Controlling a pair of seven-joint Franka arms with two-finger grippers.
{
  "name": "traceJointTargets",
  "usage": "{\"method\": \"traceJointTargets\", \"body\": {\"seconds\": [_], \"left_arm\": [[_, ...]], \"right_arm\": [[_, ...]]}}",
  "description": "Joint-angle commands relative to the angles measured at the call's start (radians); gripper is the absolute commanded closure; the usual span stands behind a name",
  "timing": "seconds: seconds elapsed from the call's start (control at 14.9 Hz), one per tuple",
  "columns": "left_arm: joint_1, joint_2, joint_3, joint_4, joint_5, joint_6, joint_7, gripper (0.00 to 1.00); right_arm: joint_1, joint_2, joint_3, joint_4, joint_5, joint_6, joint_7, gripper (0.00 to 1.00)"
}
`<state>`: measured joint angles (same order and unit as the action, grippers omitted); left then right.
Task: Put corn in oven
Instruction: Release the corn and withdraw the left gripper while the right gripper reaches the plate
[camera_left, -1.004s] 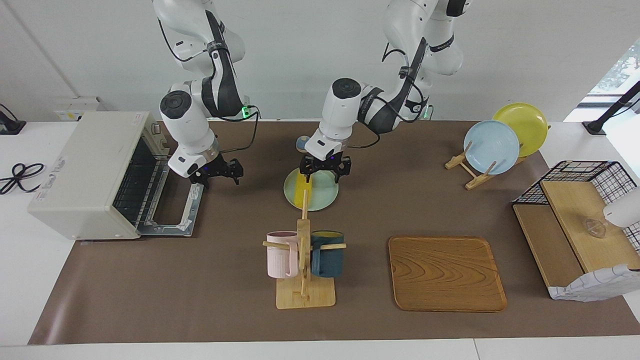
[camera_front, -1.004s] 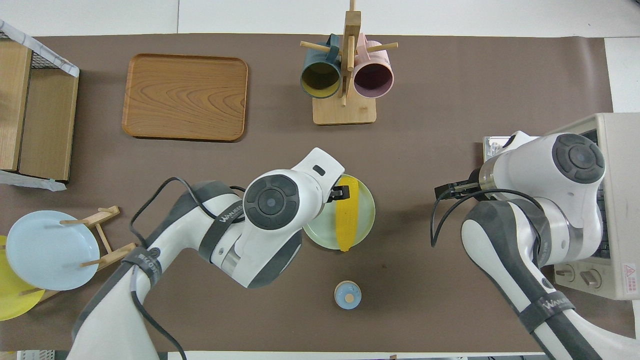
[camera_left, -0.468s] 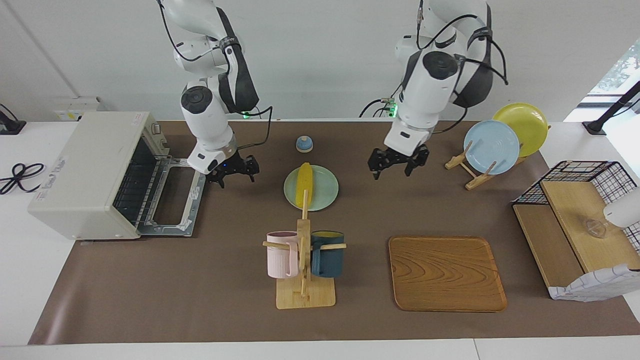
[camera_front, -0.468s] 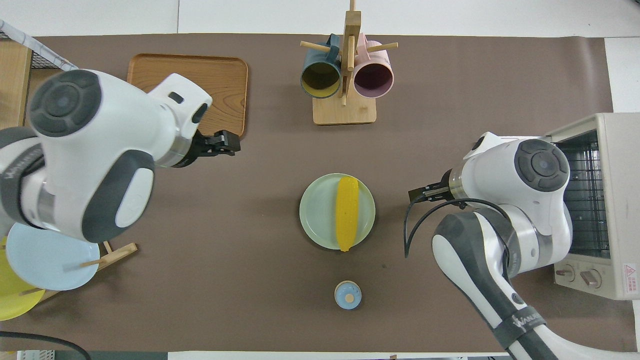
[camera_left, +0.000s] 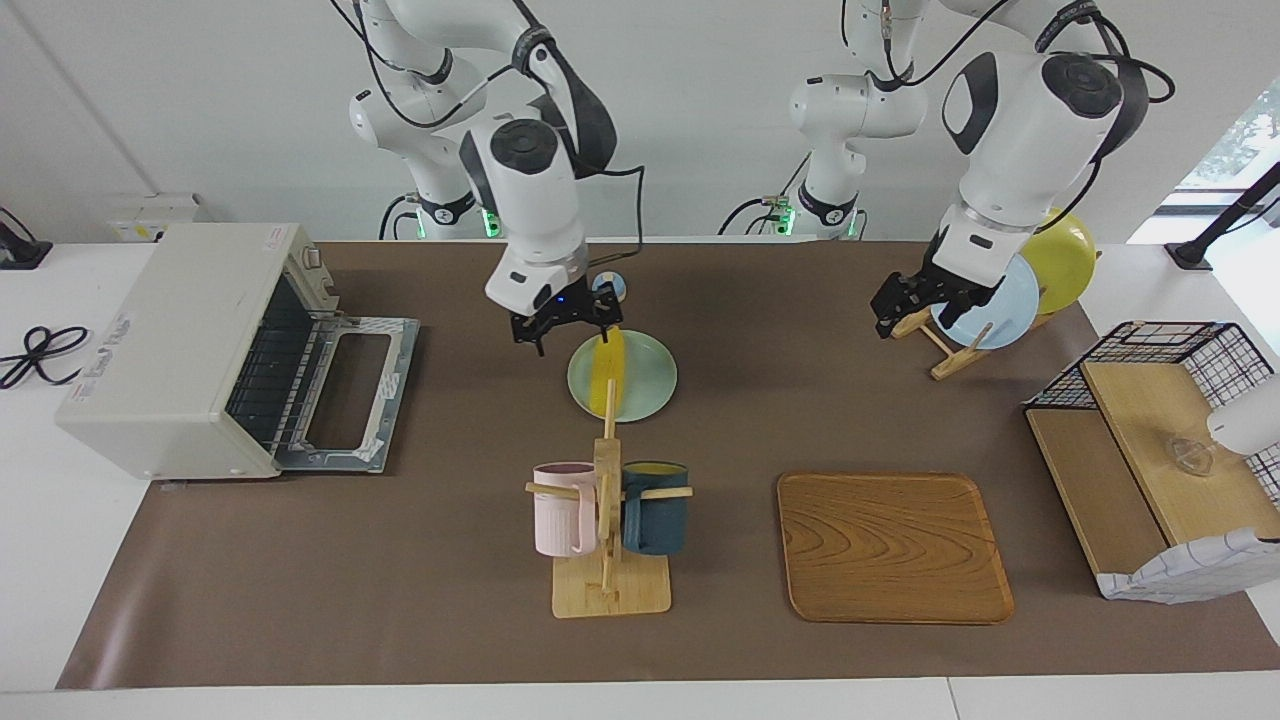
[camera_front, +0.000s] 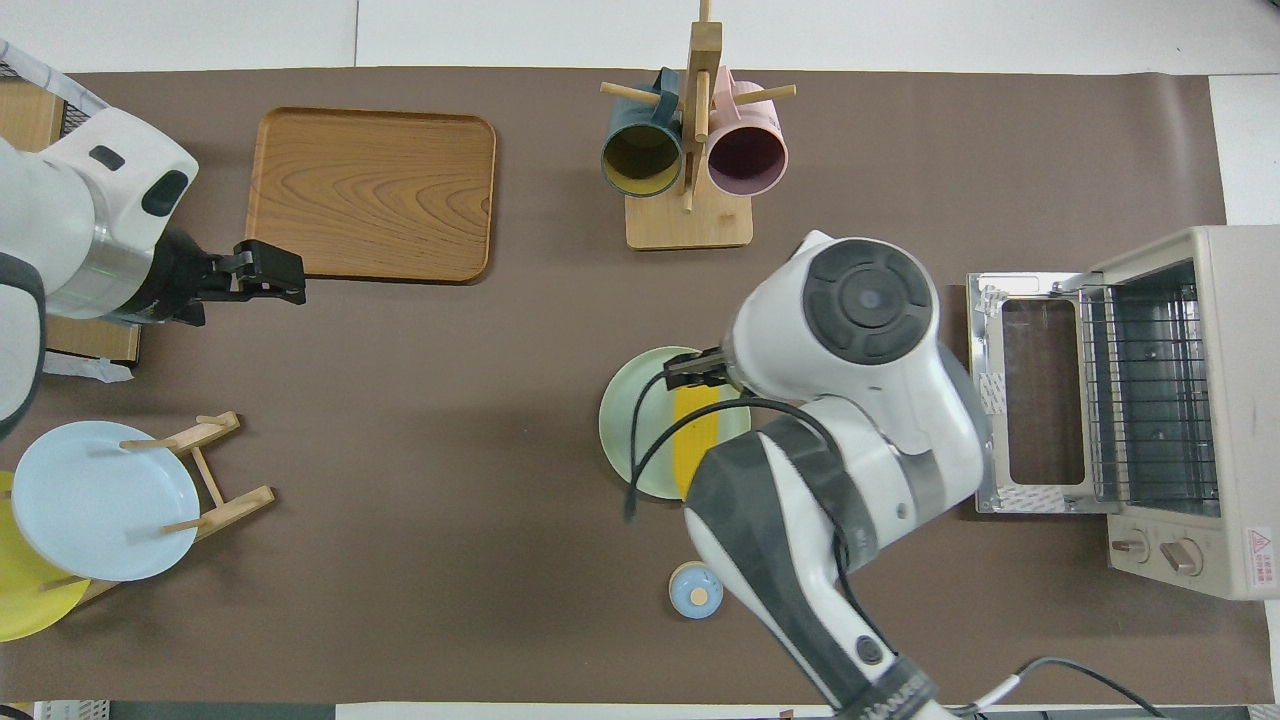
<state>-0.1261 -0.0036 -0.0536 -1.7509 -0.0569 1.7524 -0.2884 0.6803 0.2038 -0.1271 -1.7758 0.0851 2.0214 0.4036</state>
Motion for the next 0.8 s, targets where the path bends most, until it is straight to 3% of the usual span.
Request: {"method": "traceJointTargets", "body": {"seconds": [0.0, 0.27, 0.54, 0.67, 0.74], "left_arm": [[0.022, -0.044, -0.012, -0.002, 0.014, -0.108, 0.058, 0.0], [0.025, -0.088, -0.015, -0.048, 0.014, -0.18, 0.097, 0.0], [0.014, -0.058, -0.011, 0.0, 0.006, -0.165, 0.09, 0.0], [0.013, -0.017, -0.006, 0.074, 0.003, -0.182, 0.089, 0.0], [0.016, -0.007, -0.011, 0.106, 0.003, -0.198, 0.089, 0.0]], "right_arm": [[0.097, 0.298, -0.003, 0.321, -0.016, -0.056, 0.206, 0.0], [0.149, 0.328, -0.002, 0.239, -0.022, 0.068, 0.244, 0.0], [0.172, 0.289, -0.002, 0.112, -0.028, 0.132, 0.224, 0.02], [0.189, 0.272, -0.002, 0.056, -0.045, 0.174, 0.213, 0.42], [0.191, 0.269, -0.003, 0.044, -0.045, 0.171, 0.213, 0.56]]}}
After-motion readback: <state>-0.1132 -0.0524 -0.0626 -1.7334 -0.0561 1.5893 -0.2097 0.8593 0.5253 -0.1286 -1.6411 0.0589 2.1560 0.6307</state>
